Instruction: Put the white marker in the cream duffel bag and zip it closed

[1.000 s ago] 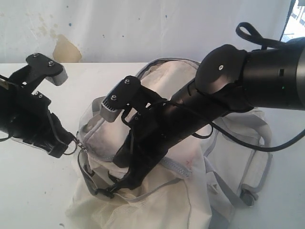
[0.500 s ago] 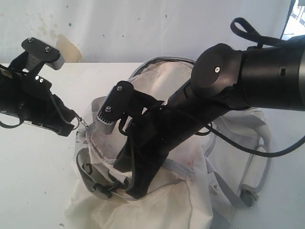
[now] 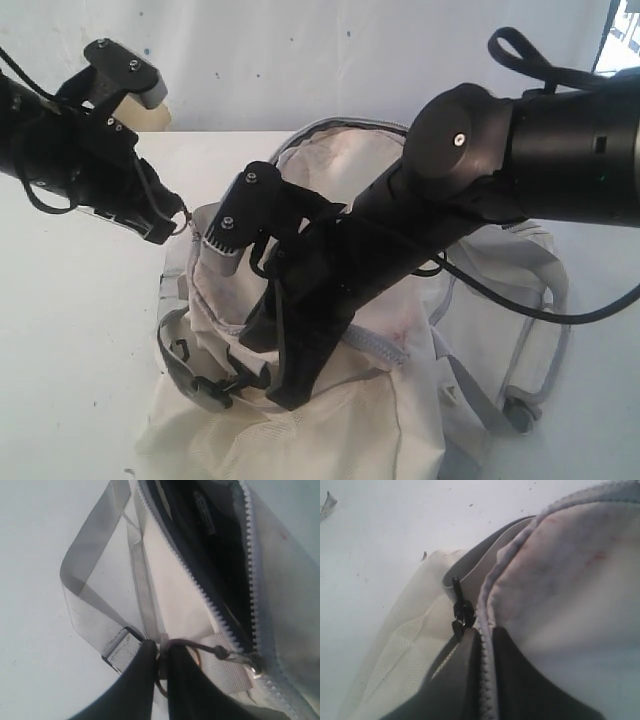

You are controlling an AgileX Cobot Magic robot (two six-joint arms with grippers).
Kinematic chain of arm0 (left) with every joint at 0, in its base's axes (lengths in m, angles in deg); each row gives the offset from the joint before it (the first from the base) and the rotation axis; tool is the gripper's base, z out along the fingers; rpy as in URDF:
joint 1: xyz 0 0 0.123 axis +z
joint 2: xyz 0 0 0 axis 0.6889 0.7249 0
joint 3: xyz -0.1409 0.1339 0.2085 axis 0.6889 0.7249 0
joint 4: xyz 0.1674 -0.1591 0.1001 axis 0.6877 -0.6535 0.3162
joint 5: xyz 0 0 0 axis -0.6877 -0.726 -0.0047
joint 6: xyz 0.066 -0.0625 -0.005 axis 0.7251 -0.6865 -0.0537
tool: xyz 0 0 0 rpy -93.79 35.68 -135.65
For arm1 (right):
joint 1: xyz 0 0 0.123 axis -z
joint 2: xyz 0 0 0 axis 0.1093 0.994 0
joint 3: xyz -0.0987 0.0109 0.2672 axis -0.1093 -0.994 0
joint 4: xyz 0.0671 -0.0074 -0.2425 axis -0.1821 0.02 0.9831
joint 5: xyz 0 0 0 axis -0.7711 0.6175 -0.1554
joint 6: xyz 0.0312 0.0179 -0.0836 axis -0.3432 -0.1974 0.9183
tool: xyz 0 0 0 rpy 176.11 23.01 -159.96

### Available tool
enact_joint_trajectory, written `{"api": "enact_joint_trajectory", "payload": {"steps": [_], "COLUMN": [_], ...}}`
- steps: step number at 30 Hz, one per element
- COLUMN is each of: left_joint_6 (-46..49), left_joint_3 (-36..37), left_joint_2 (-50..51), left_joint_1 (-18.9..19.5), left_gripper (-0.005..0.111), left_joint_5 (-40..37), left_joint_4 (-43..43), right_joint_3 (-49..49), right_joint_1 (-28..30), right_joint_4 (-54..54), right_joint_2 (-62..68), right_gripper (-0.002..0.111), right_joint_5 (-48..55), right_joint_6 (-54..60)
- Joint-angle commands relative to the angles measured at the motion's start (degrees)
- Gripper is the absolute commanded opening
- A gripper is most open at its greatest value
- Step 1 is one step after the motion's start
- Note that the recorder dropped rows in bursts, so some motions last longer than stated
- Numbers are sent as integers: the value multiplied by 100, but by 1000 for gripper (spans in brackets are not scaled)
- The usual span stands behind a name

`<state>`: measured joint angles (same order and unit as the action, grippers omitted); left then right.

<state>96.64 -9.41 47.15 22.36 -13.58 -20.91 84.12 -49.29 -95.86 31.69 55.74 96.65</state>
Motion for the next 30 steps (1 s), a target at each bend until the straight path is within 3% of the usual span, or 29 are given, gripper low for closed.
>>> {"api": "enact_joint_trajectory", "payload": {"steps": [1, 6, 17, 22, 30], "left_joint_6": [315, 291, 267, 267, -78], "left_joint_3": [-260, -329, -2108, -2619, -2646], "left_joint_2": [162, 328, 1656, 1915, 1915], "left_joint_1": [116, 116, 171, 731, 1591], "left_gripper": [0, 0, 0, 0, 0], "left_joint_5": [461, 994, 660, 477, -321], "left_joint_4": [187, 232, 31, 11, 11], "right_joint_3": [-106, -106, -106, -106, -106], "right_joint_1": [-42, -42, -42, -42, -30], "right_joint_4": [335, 455, 853, 1546, 2297], "right_joint_2": [11, 11, 11, 11, 11], "right_gripper": [0, 0, 0, 0, 0], "right_joint_5": [811, 862, 900, 1053, 1436], "right_joint_6": [-59, -57, -347, -950, -1099]}}
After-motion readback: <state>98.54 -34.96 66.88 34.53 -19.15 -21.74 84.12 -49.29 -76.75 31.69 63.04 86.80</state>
